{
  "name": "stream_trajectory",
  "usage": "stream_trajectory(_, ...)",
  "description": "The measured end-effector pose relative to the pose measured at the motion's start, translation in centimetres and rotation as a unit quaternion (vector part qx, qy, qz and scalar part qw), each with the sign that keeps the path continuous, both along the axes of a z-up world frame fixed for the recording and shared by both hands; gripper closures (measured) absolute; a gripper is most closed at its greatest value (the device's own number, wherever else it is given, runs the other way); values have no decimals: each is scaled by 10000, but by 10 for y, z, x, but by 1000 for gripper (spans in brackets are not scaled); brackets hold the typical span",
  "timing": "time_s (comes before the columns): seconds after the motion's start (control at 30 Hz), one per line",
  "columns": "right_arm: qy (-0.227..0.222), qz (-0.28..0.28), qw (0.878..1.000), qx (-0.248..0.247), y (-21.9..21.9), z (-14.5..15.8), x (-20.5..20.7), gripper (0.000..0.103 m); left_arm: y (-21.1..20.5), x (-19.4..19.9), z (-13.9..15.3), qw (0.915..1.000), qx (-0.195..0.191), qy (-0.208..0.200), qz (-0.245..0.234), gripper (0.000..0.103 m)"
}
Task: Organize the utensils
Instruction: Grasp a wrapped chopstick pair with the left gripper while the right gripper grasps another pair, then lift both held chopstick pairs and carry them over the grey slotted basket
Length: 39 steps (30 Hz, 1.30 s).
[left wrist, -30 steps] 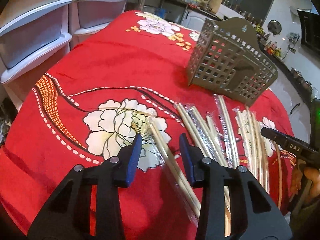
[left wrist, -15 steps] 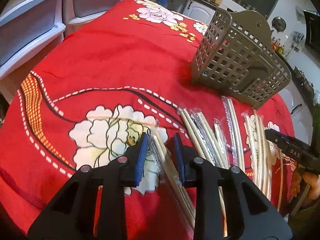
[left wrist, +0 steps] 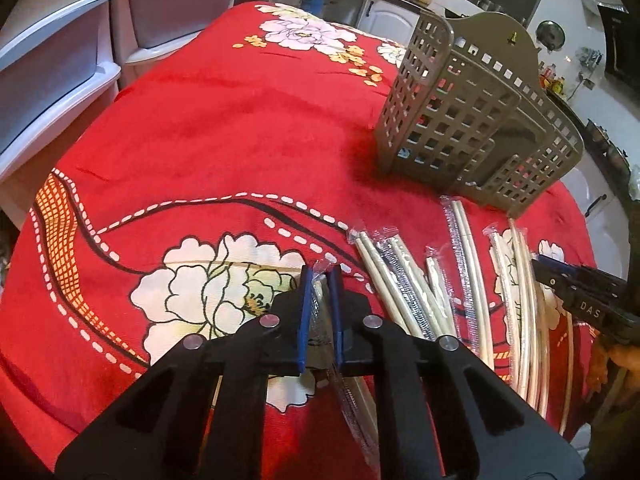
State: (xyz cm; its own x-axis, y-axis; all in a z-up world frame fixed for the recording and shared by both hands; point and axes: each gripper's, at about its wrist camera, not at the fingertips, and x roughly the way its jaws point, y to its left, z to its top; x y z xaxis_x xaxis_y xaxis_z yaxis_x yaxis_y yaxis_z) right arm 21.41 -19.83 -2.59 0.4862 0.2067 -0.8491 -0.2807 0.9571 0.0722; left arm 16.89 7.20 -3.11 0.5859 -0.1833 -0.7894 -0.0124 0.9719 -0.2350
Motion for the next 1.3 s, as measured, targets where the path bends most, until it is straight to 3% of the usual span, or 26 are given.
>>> stream_trajectory(0.13,43,-69,9996,253,-8,2,7,89,-1,2,9,9999,-76,-107,-60,100)
stream_trajectory(0.37,28,-121,9947,1017,-27,15,16,94,7,4,33,9994,-182,-304,-42,102)
stream_trajectory(0.4,-26,-111,9937,1114,-28,19,16,99,8,5,38,9992,-200,-353,-27,102)
stream_trajectory(0.73,-554,184,9821,1791,-35,64,8,99,14,0,81,9964,-238,-808,75,102)
stream_trajectory(1.3,-1674,741,9560,2292,-36,152,-17,99,-6,-8,159,9854,-354,-1644,-256,102)
